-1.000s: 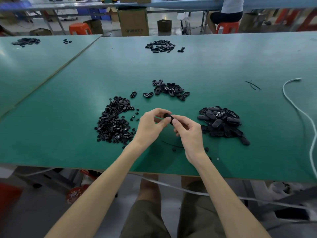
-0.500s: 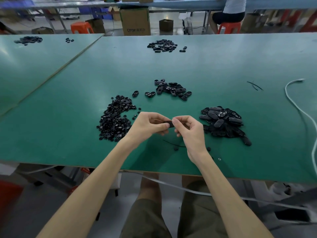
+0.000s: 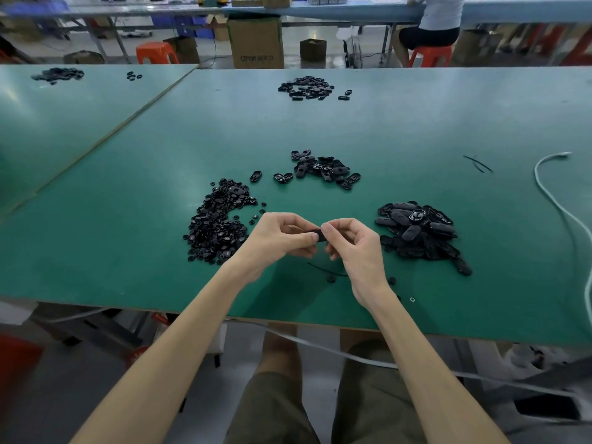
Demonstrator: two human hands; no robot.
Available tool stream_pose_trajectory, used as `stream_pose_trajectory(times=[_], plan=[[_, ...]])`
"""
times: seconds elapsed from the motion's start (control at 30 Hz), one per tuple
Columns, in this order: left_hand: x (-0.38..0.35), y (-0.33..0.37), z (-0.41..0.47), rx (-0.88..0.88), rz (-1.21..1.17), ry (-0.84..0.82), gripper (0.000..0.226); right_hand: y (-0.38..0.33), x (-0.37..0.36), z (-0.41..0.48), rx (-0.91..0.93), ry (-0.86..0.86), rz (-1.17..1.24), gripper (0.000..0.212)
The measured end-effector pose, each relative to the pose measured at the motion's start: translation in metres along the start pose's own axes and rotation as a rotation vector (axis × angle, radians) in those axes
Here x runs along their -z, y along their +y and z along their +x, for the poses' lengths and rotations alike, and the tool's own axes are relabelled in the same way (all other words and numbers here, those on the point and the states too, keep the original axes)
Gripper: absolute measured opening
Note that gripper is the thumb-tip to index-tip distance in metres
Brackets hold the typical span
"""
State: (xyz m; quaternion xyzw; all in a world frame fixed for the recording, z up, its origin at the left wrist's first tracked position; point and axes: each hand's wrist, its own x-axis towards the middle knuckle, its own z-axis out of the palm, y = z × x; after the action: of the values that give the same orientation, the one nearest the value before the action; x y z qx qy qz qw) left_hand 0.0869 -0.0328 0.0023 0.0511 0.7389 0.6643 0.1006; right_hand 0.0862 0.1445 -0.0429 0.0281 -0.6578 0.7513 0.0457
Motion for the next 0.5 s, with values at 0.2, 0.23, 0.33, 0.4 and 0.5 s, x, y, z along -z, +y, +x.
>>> stream_pose_trajectory(times=[0.2,0.23,0.33,0.4,0.5], plan=[[-0.001,-0.0006,-0.0001,0.025,-0.012,0.006,0.017,0.0011,0.0019,0.0006,0.0,-0.012,-0.008,0.007],[-0.0011,-0.0008,-0.0001,0.026,-0.009,0.008,0.016,0.0014,0.0019,0.0008,-0.002,-0.014,-0.012,0.007],[-0.0016,-0.0009,0.0002,0.034,-0.002,0.023,0.012,0.0026,0.0015,0.0011,-0.004,-0.02,-0.04,0.006],[-0.0008,-0.0006,0.001,0.047,0.0,0.021,0.012,0.003,0.0006,0.001,-0.002,-0.019,-0.06,0.006],[-0.0005,-0.001,0.0023,0.064,0.022,0.028,0.01,0.0029,0.0001,0.0013,-0.003,-0.024,-0.086,0.007]])
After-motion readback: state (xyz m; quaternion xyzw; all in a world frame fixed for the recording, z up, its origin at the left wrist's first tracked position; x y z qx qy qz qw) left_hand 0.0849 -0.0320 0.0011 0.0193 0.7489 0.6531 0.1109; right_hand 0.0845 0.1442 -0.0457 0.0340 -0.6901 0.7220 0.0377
